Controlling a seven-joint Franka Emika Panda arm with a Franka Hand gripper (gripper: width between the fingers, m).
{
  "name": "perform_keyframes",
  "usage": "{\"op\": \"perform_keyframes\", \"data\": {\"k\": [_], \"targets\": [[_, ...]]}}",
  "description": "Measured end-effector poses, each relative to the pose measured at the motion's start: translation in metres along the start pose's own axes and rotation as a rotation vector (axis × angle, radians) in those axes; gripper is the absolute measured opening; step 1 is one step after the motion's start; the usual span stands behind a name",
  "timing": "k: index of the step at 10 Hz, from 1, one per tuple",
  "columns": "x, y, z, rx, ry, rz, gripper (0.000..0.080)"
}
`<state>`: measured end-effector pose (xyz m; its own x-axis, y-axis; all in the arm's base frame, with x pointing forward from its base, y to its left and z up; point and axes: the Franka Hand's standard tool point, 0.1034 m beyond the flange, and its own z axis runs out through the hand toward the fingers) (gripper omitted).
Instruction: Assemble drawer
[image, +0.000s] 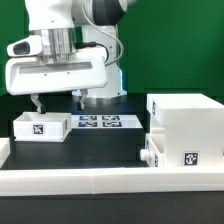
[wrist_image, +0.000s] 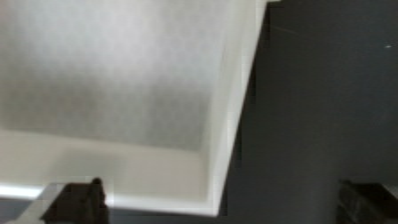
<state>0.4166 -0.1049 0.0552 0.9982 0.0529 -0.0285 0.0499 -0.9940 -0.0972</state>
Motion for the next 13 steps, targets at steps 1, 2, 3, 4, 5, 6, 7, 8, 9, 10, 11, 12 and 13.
{"op": "perform_keyframes", "data": {"k": [1, 2, 3, 4, 5, 6, 7, 8, 9, 10, 11, 12, 13], "targets": [[0.001, -0.002, 0.001, 0.012, -0.022, 0.006, 0.0649], [-0.009, -0.001, 0.009, 0.015, -0.038, 0.039, 0.0649], [-0.018, -0.001, 0.016, 0.009, -0.036, 0.049, 0.0649], [-0.027, -0.002, 0.024, 0.004, -0.034, 0.050, 0.0649], [-0.032, -0.003, 0.029, 0.000, -0.031, 0.052, 0.0649], [-0.036, -0.003, 0.034, -0.003, -0.027, 0.054, 0.0649], [-0.038, -0.002, 0.041, -0.012, -0.014, 0.055, 0.0649], [-0.037, -0.001, 0.047, -0.014, -0.009, 0.042, 0.0649], [-0.034, 0.000, 0.049, -0.014, -0.007, 0.036, 0.0649], [-0.030, 0.002, 0.050, -0.014, -0.002, 0.033, 0.0649], [-0.030, 0.002, 0.051, -0.014, -0.003, 0.030, 0.0525], [-0.031, 0.001, 0.051, -0.014, -0.005, 0.026, 0.0375], [-0.032, 0.001, 0.051, -0.014, -0.005, 0.016, 0.0217]]}}
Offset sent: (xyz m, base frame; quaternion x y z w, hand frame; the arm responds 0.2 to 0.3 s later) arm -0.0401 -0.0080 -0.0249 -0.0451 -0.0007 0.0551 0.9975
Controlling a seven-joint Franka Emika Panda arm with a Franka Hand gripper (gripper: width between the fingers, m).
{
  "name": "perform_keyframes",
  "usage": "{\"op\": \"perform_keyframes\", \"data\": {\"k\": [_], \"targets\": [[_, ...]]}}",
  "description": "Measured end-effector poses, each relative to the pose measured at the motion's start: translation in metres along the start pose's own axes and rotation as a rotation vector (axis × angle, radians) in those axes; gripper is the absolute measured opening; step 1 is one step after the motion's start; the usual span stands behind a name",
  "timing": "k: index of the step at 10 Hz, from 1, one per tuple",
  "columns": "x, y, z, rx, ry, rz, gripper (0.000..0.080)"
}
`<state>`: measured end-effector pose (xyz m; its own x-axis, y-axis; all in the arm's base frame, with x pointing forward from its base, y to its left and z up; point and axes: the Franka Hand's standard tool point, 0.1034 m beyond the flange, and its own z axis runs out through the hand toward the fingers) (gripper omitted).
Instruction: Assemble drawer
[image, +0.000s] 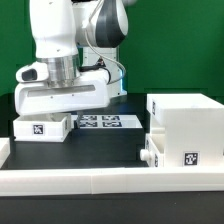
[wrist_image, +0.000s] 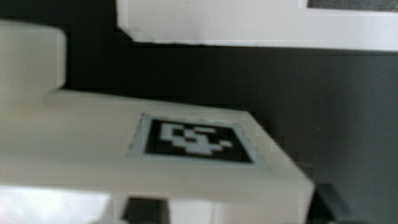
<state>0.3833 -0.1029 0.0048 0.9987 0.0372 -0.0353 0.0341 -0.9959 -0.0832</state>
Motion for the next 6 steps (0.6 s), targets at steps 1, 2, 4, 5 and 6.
{"op": "perform_keyframes", "data": {"k": [1, 2, 4, 5, 6], "targets": [[0.000, 0.000, 0.000, 0.000, 0.000, -0.003, 0.0217], [0.000, -0.001, 0.000, 0.000, 0.000, -0.005, 0.0077], [0.002, -0.004, -0.001, -0.003, 0.005, -0.013, 0.0045], [0.004, -0.006, -0.002, -0.005, 0.008, -0.018, 0.0045], [0.008, -0.013, -0.004, -0.004, 0.009, -0.026, 0.0045]]}}
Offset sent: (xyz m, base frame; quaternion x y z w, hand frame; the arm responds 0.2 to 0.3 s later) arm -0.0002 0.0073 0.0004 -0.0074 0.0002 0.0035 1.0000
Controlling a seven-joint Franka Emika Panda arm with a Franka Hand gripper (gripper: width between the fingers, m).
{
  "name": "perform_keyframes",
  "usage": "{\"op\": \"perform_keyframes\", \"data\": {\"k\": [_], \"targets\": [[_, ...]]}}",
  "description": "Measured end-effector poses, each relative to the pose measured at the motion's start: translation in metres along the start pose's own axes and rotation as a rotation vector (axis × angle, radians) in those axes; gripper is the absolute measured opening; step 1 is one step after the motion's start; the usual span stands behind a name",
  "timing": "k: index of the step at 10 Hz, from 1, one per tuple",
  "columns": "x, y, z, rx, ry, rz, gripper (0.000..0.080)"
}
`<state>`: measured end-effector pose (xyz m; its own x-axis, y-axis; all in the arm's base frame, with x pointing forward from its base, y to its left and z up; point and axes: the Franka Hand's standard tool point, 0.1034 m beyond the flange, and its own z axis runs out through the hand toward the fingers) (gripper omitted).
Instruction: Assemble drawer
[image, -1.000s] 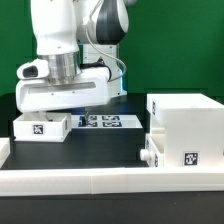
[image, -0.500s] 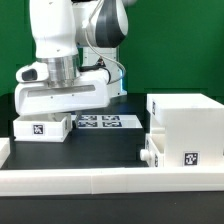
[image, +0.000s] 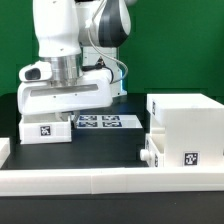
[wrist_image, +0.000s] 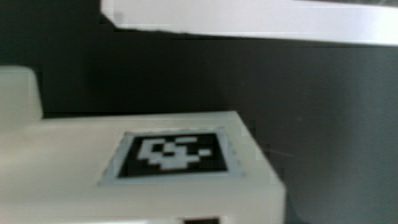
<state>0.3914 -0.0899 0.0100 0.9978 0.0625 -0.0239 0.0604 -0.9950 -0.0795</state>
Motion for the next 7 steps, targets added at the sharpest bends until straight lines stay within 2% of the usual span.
{"op": "perform_keyframes", "data": {"k": [2, 4, 7], "targets": [[0.015, -0.023, -0.010, 0.005, -0.005, -0.005, 0.0044], [0.039, -0.056, -0.024, 0.008, -0.006, -0.032, 0.0044], [0.071, -0.073, -0.038, 0.044, -0.062, -0.235, 0.0044]]}}
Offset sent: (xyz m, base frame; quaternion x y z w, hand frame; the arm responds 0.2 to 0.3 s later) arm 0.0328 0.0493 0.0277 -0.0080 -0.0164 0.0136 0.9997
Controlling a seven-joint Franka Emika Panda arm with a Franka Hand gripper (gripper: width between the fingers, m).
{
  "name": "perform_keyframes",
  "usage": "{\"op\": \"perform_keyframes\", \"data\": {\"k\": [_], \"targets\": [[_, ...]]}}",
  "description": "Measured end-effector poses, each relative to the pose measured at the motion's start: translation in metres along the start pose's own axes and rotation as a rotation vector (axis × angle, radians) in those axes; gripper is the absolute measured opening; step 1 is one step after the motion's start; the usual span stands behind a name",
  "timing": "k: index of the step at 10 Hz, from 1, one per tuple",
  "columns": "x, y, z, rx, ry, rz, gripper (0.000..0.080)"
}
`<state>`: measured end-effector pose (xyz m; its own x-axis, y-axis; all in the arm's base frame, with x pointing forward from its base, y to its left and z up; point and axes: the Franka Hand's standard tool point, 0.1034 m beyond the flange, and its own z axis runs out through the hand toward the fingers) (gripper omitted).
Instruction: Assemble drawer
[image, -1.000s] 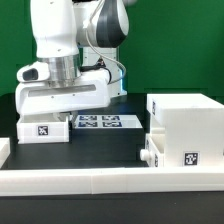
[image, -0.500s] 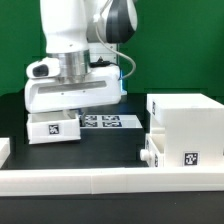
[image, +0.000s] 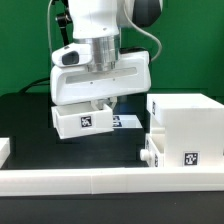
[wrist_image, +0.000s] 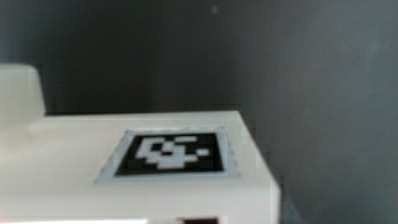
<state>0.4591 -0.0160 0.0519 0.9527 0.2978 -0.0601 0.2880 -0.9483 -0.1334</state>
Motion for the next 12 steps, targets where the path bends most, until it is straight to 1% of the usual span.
{"op": "perform_keyframes", "data": {"k": [1, 2, 4, 5, 6, 7, 8, 9, 12], "targets": [[0.013, -0.001, -0.002, 0.007, -0.024, -0.040, 0.0044], [0.014, 0.000, 0.000, 0.003, -0.013, -0.035, 0.0044], [0.011, 0.000, 0.002, 0.004, -0.016, -0.049, 0.0044], [0.011, 0.002, 0.003, -0.001, -0.015, -0.139, 0.0044], [0.011, 0.006, 0.004, -0.012, -0.017, -0.298, 0.0044], [0.016, 0.009, -0.001, -0.020, -0.023, -0.423, 0.0044], [0.023, 0.013, -0.009, -0.022, -0.040, -0.523, 0.0044], [0.028, 0.017, -0.013, -0.035, -0.044, -0.646, 0.0044], [0.025, 0.017, -0.010, -0.027, -0.054, -0.836, 0.0044]]}}
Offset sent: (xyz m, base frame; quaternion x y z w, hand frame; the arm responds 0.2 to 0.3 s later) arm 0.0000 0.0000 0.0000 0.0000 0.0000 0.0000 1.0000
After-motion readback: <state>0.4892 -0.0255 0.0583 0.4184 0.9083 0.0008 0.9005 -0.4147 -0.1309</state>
